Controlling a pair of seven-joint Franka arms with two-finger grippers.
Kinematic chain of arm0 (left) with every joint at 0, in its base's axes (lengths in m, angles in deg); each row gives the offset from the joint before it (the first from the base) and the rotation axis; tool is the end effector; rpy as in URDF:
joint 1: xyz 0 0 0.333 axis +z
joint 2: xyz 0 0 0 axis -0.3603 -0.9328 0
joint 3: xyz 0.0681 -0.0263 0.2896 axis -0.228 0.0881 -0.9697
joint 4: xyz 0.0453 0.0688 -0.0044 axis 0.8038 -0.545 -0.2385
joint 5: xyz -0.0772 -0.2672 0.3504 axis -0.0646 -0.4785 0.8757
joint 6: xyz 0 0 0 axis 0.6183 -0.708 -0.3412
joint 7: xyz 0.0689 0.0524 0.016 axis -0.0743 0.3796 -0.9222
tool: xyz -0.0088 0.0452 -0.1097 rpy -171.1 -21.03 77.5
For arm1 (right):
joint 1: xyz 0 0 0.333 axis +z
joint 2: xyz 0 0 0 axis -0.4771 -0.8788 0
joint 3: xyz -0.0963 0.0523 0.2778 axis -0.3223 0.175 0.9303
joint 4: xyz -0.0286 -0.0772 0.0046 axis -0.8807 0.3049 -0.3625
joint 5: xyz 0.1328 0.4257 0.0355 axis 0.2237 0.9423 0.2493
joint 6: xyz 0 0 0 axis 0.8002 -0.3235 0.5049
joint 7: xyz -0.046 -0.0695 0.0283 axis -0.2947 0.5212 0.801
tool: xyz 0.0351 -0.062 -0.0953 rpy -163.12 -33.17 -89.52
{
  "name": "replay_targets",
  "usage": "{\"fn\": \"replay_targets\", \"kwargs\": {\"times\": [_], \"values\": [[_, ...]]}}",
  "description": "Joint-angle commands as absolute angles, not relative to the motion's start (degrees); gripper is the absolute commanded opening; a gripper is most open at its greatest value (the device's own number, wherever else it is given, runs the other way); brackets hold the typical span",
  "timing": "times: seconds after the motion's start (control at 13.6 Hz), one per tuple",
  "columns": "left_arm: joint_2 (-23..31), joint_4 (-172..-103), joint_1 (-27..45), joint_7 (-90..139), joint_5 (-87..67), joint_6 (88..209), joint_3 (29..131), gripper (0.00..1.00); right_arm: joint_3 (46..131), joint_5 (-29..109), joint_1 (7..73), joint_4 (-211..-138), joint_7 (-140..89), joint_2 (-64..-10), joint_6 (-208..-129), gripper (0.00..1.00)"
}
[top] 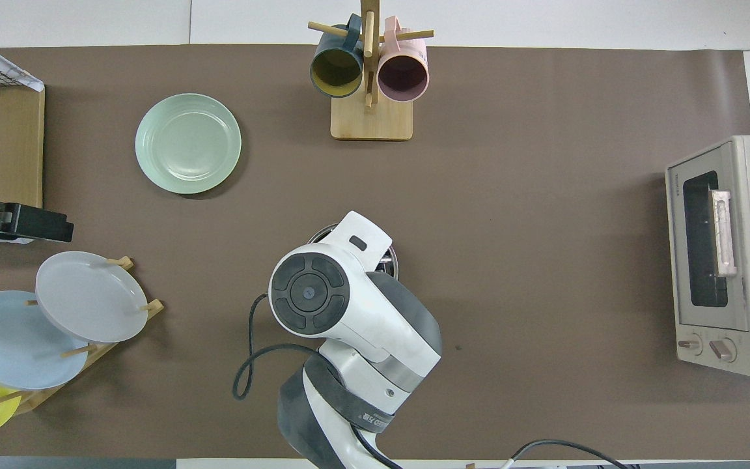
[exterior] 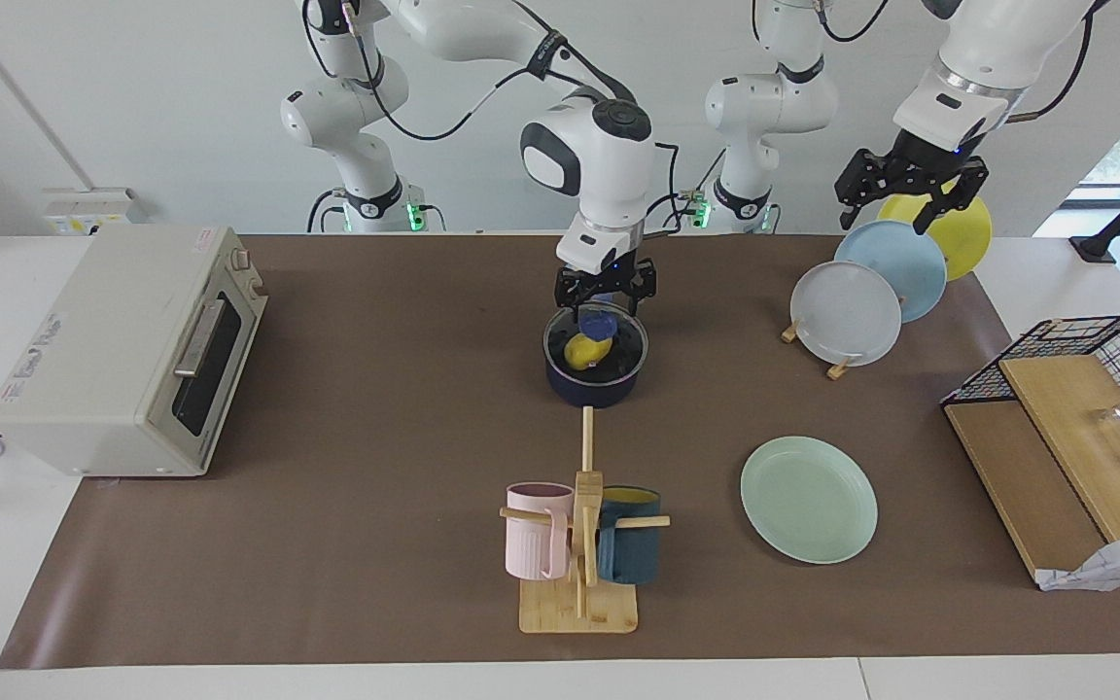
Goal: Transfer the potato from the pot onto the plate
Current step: 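Grasp the glass lid knob with the right gripper and lift it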
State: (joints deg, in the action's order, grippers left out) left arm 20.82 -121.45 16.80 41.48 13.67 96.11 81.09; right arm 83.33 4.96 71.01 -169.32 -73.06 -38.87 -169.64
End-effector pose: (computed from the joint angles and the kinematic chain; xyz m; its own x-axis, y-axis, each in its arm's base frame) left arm 0.5618 -0.0852 0.6330 0.9859 -0.1672 -0.0003 -0.1671 -0.9857 0.0220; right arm 0.4982 0.4824 0.3632 0.9898 0.1224 0.0735 0.1215 -0.9925 0.0166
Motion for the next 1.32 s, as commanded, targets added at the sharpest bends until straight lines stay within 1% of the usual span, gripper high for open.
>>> {"fn": "replay_targets", "kwargs": {"times": [0.0, 0.29, 0.37, 0.59, 0.66, 0.73, 0.81, 0.88, 1.03, 1.17, 1.25], "values": [[22.1, -122.6, 15.8, 41.4, 12.7, 96.5, 80.7, 1.00, 83.6, 4.1, 70.2, -172.0, -71.5, -37.4, -171.7, 1.00], [22.0, -122.5, 15.8, 41.3, 12.7, 97.2, 80.6, 1.00, 83.6, 4.2, 69.9, -172.8, -71.2, -37.4, -173.5, 1.00], [22.0, -122.6, 15.8, 41.3, 12.7, 97.3, 80.6, 1.00, 83.6, 4.1, 69.9, -172.8, -71.2, -37.6, -173.6, 0.97], [22.0, -122.5, 16.3, 41.3, 12.7, 97.4, 80.5, 1.00, 83.6, 4.2, 69.8, -172.8, -71.2, -37.6, -174.3, 0.76], [22.0, -122.6, 16.3, 41.3, 12.7, 97.4, 80.5, 1.00, 83.6, 4.2, 69.7, -172.8, -71.0, -37.7, -174.4, 0.72], [22.0, -122.6, 16.4, 41.3, 12.7, 97.4, 80.5, 1.00, 83.5, 4.2, 69.6, -172.7, -71.0, -37.7, -174.4, 0.66], [22.0, -122.6, 16.4, 41.3, 12.7, 97.4, 80.5, 1.00, 83.6, 4.2, 69.5, -172.7, -71.0, -37.7, -174.6, 0.56], [22.0, -122.5, 16.4, 41.2, 12.7, 97.4, 80.5, 1.00, 83.6, 4.2, 69.6, -172.7, -71.0, -37.7, -174.6, 0.42], [21.9, -122.5, 16.4, 41.2, 12.7, 97.4, 80.5, 1.00, 83.5, 4.2, 69.6, -172.2, -71.0, -37.9, -173.9, 0.37], [21.9, -122.5, 16.4, 41.3, 12.7, 97.5, 80.6, 1.00, 83.5, 4.2, 69.5, -171.0, -70.9, -37.9, -173.0, 0.37], [21.9, -122.5, 16.3, 41.2, 12.7, 97.6, 80.6, 1.00, 83.2, 4.2, 69.5, -169.3, -70.8, -37.9, -170.9, 0.37]]}}
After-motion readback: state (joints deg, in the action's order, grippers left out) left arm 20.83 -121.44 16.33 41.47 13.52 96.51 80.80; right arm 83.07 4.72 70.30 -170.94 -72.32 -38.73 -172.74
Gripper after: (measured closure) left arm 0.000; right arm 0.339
